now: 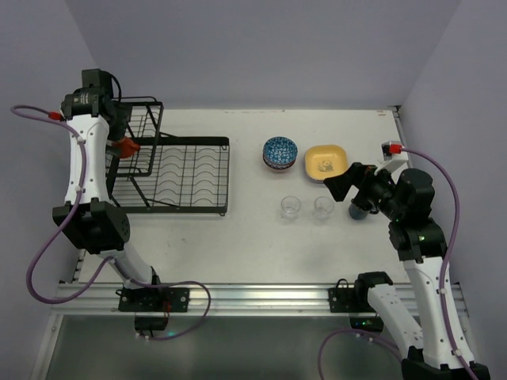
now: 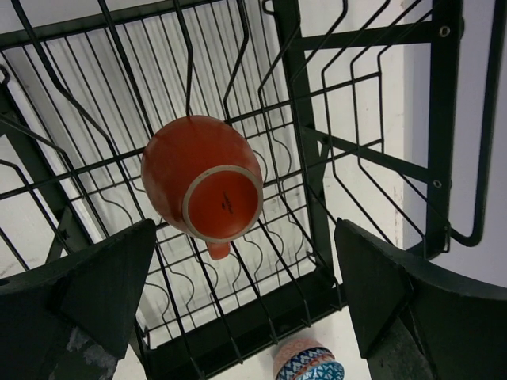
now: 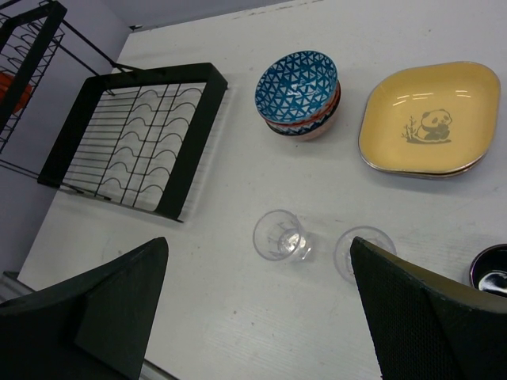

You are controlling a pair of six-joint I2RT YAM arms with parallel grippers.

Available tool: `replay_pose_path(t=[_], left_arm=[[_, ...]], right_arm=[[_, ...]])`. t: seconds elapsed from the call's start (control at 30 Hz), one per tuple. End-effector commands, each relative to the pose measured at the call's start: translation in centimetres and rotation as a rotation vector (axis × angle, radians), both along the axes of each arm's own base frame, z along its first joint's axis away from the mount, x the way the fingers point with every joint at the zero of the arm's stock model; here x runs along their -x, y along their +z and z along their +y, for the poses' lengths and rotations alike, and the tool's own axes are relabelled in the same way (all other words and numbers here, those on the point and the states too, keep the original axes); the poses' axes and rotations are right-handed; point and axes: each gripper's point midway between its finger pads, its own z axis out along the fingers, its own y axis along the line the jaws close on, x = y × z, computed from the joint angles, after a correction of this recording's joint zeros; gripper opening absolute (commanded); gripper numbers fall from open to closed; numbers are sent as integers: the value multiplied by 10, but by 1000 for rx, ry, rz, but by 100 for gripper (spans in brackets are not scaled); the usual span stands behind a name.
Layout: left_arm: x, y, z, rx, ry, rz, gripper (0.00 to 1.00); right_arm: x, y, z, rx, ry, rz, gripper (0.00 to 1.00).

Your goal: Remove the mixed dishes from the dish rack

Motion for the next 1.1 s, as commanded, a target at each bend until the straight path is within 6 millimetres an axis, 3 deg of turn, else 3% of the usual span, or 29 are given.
replay_pose_path(t=[0.0, 0.13, 0.33, 0.7, 0.8, 0.9, 1.0, 1.07], left_arm=[[9, -7, 10, -18, 56, 28, 98], [8, -24, 8, 14, 48, 55, 94], [6, -28, 14, 5, 48, 62, 82], [10, -55, 16, 43, 26, 124, 82], [10, -58, 15, 51, 21, 131, 76], [8, -55, 15, 52, 21, 118, 57], [6, -52, 13, 59, 11, 99, 28], [4, -49, 12, 66, 10, 84, 19]], right_arm=[[-1, 6, 3, -2, 20, -36, 99], [-2, 5, 2, -1, 14, -36, 99], [-2, 6, 1, 1, 7, -44, 99], [-3, 6, 0, 3, 1, -46, 99], [-3, 7, -1, 4, -5, -52, 99], [-3, 8, -1, 4, -7, -53, 99], [-3, 8, -1, 4, -8, -56, 99], [-3, 8, -1, 4, -8, -55, 99]])
